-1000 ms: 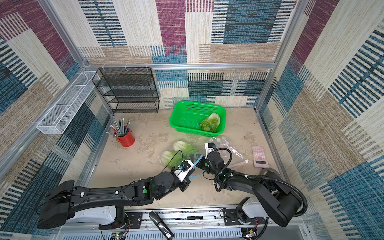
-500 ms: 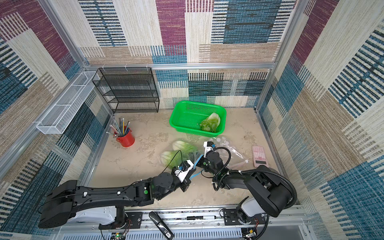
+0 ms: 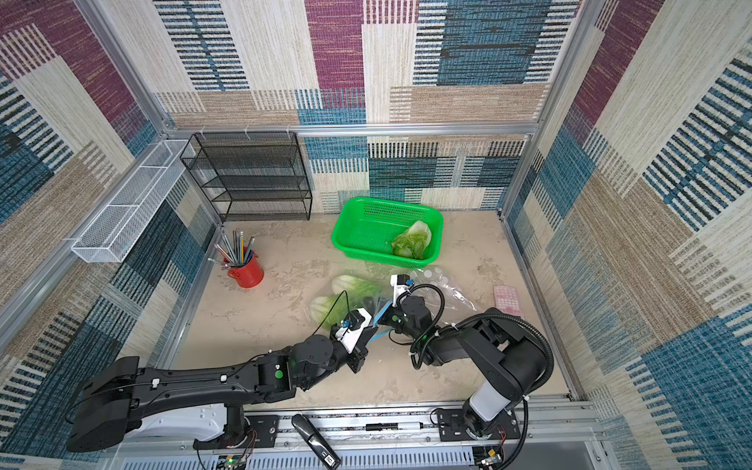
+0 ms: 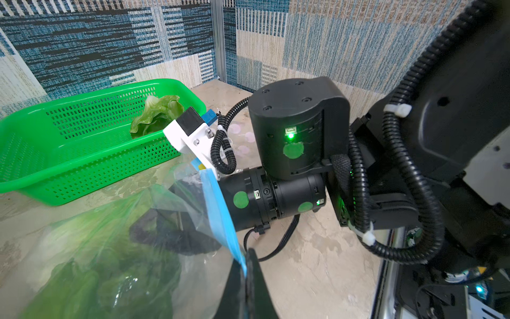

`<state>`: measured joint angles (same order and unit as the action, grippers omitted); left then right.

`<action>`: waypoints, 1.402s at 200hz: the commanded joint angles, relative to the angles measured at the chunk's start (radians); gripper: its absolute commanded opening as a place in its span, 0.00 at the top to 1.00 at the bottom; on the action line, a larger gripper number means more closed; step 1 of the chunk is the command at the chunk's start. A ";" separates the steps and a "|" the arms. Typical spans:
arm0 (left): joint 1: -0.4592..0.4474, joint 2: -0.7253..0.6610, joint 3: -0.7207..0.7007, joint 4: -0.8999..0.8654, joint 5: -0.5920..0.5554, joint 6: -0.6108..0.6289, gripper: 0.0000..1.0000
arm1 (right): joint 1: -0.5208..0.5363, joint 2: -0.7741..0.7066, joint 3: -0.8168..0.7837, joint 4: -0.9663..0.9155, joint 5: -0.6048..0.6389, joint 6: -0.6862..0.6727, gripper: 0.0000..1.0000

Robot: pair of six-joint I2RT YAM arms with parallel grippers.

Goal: Open the zip-top bag and take out the chinese cabbages
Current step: Pick up the Chinese cabbage from the zipper food storage bag.

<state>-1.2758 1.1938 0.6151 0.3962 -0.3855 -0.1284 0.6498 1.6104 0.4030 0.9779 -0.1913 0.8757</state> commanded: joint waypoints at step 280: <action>1.016 0.202 0.117 -0.420 0.768 -0.192 0.21 | -0.063 -0.015 0.060 -0.086 -0.156 -0.187 0.99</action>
<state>-0.2810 1.3678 0.7189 -0.0498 0.3058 -0.3664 0.5877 1.6047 0.4515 0.8967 -0.3260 0.7155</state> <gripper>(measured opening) 0.800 0.050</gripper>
